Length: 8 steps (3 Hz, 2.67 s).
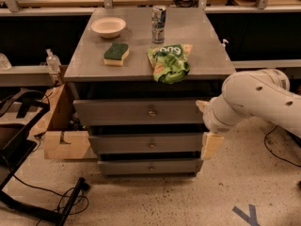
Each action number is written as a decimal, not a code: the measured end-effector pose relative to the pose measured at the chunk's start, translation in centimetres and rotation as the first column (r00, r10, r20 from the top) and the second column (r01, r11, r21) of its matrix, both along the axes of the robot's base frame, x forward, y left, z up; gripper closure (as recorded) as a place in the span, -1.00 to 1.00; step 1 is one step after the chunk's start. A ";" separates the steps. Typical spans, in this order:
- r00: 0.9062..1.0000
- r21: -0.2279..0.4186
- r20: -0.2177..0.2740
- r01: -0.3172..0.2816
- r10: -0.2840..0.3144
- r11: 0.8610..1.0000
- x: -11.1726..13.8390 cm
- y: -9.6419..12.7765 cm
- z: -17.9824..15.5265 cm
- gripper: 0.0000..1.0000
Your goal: Open top drawer
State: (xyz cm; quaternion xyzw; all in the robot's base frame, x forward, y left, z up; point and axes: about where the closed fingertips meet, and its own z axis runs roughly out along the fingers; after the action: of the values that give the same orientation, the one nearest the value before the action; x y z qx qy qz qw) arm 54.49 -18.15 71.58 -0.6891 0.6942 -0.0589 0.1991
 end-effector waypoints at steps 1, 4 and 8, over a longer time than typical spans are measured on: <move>1.000 -0.047 -0.019 0.004 -0.005 0.999 1.9 -1.5 -0.8 -1.00; 0.999 -0.098 -0.017 0.025 -0.027 0.995 7.5 -3.6 -1.4 -1.00; 0.995 -0.131 -0.079 0.043 -0.053 0.991 11.7 -4.0 -4.2 -0.94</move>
Offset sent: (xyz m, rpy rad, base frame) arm 0.0667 -0.0484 -0.0143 -0.1056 0.0301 -0.0391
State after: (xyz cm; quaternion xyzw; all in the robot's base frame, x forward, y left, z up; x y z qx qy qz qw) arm 66.14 -22.16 67.39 -0.6855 0.7129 -0.0801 0.1242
